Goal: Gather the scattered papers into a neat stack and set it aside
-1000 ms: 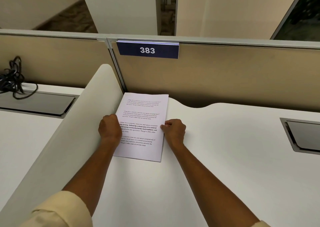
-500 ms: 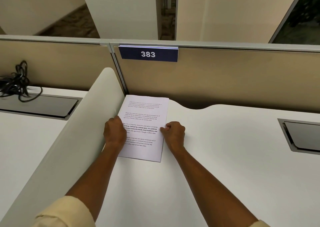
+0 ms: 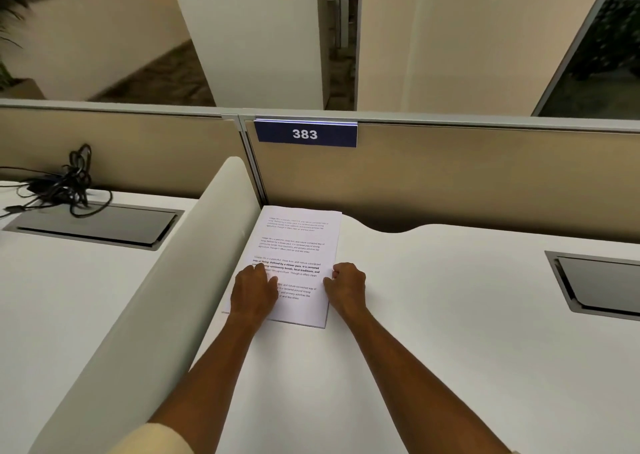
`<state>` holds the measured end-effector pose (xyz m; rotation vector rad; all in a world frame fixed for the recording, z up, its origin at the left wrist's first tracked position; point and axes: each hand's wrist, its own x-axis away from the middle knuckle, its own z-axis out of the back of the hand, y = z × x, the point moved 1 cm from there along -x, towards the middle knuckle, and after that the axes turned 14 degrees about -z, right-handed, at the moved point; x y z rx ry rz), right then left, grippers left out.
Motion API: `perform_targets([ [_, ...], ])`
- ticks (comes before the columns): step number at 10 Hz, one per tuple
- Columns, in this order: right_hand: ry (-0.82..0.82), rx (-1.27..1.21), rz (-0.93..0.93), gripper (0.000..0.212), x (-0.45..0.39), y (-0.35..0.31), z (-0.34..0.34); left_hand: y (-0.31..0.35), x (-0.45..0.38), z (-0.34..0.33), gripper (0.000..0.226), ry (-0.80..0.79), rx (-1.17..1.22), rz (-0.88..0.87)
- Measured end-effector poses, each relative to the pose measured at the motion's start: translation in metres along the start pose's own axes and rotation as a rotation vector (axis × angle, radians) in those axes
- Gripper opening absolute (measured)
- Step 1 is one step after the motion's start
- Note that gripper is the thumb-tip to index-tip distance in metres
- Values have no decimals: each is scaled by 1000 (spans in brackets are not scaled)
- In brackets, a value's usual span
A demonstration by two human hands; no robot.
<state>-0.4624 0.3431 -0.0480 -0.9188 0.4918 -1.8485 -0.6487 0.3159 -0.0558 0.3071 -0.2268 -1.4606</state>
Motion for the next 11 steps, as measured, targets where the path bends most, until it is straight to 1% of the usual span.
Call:
perform_targets([
  [1,-13,11,0,41,2,0,1,-5,2,-2,40,-20,-1,-16],
  [2,-17,10,11,44,2,-1,1,-9,1,-3,36,-26,-5,-35],
  [3,-22,-4,8,41,1,-1,-1,-11,0,-1,31,-33,-13,-36],
  [4,-35,-22,-20,31,2,-2,-2,-14,-2,-2,29,-28,-22,-36],
  [7,-41,-80,-37,20,4,-2,-6,-18,-4,-2,27,-26,-16,-7],
  [8,-43,-91,-39,32,7,-2,-4,-17,-5,-2,28,-30,-17,-2],
  [9,-27,-132,-47,36,11,-1,-1,-13,-3,1,31,-46,-21,10],
  [10,8,-136,4,25,15,4,6,-7,1,-1,42,7,-8,-13],
  [11,77,-3,52,58,24,8,27,11,12,1,60,9,69,-45],
])
